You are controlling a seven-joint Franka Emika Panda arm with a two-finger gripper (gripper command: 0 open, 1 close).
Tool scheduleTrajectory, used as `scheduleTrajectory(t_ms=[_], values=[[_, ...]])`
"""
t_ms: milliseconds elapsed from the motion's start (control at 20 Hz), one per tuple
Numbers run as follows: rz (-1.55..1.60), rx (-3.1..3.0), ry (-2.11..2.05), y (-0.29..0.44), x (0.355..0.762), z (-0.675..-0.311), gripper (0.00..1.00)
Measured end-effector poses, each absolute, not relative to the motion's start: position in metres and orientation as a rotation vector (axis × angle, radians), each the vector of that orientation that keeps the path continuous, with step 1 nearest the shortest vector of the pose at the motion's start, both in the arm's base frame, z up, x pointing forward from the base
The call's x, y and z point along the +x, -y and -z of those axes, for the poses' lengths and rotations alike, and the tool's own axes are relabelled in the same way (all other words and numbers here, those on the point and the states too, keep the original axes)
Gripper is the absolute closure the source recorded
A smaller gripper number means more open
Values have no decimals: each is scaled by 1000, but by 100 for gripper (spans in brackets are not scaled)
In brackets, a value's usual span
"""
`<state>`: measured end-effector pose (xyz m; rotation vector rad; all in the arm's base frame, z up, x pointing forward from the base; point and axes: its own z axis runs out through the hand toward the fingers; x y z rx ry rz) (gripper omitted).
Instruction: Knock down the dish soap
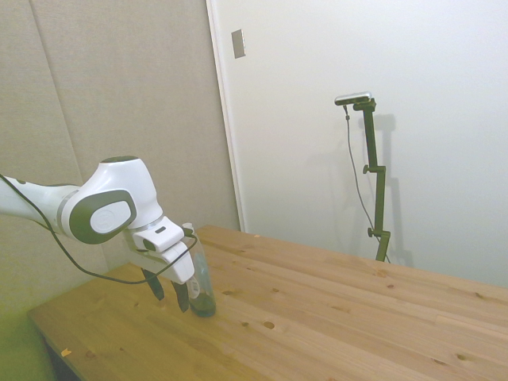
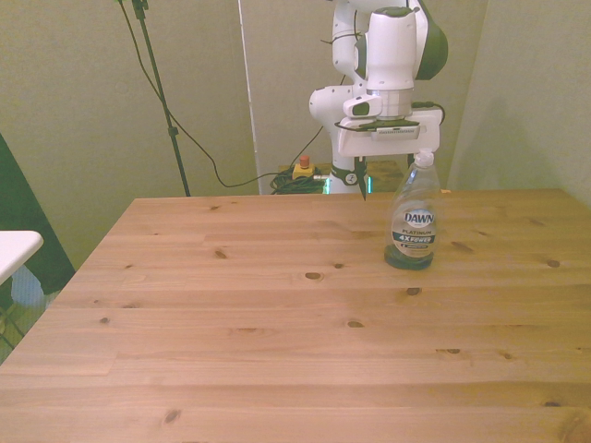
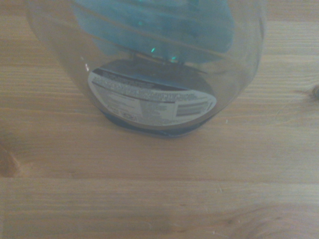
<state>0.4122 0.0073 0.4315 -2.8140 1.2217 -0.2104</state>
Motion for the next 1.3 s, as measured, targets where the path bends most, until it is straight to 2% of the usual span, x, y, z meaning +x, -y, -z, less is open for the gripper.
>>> scheduleTrajectory(t_ms=[100,150,750,1300], values=[[208,-2816,-1221,-8,412,-431,0],[208,-2817,-1222,-9,412,-431,100],[351,-2759,-1278,-57,420,-452,100],[458,-2757,-1350,-63,437,-466,100]])
